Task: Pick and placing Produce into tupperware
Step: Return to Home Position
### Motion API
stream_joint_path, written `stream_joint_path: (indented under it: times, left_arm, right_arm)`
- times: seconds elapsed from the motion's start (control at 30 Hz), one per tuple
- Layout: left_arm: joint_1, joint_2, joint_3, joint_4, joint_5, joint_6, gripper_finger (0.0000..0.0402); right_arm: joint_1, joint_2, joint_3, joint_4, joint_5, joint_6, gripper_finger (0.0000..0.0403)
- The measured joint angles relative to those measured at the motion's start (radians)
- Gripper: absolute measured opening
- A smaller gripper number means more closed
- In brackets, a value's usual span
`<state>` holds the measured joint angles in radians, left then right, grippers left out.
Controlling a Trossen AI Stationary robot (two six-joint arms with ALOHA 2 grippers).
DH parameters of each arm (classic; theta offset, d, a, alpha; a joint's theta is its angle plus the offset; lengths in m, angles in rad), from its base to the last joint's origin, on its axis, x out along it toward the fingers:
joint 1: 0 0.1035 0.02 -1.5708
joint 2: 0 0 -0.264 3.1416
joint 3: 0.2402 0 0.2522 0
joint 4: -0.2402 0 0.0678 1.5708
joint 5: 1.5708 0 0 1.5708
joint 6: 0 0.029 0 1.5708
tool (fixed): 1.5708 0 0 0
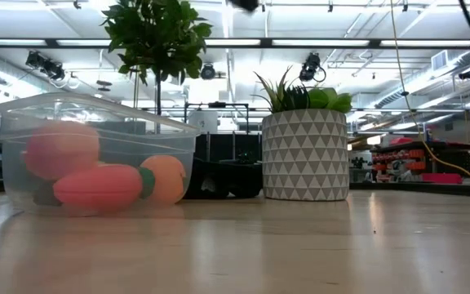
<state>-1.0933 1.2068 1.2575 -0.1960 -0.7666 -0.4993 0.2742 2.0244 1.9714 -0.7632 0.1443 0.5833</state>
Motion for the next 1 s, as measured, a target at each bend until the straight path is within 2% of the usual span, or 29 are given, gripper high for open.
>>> stream_joint_path:
  times: [0.07,0.17,0.33,0.57,0.8,1.0]
  left_arm:
    - [0.003,0.000,0.000,-0.004,0.000,0.002,0.0172]
    - [0.004,0.000,0.000,-0.004,0.000,0.004,0.0172]
    - [0.004,0.000,0.000,0.000,-0.001,0.013,0.0172]
    - [0.004,0.000,0.000,0.001,-0.094,0.053,0.0172]
    - [0.050,0.000,0.000,0.024,-0.291,0.149,0.0172]
    - [0.164,0.000,0.000,0.065,-0.307,0.248,0.0172]
  right_arm:
    - [0.004,-0.067,-0.026,0.023,-0.004,-0.050,0.0008]
    - [0.004,-0.191,-0.132,0.146,-0.008,-0.065,0.0006]
    - [0.010,-0.472,-0.473,0.506,-0.004,-0.039,0.0003]
    - [0.077,-0.857,-0.920,0.903,0.165,-0.033,0.0002]
    - [0.124,-1.106,-1.232,1.092,0.197,-0.073,0.0001]
    - [0.125,-1.275,-1.461,1.242,0.148,-0.082,0.0000]
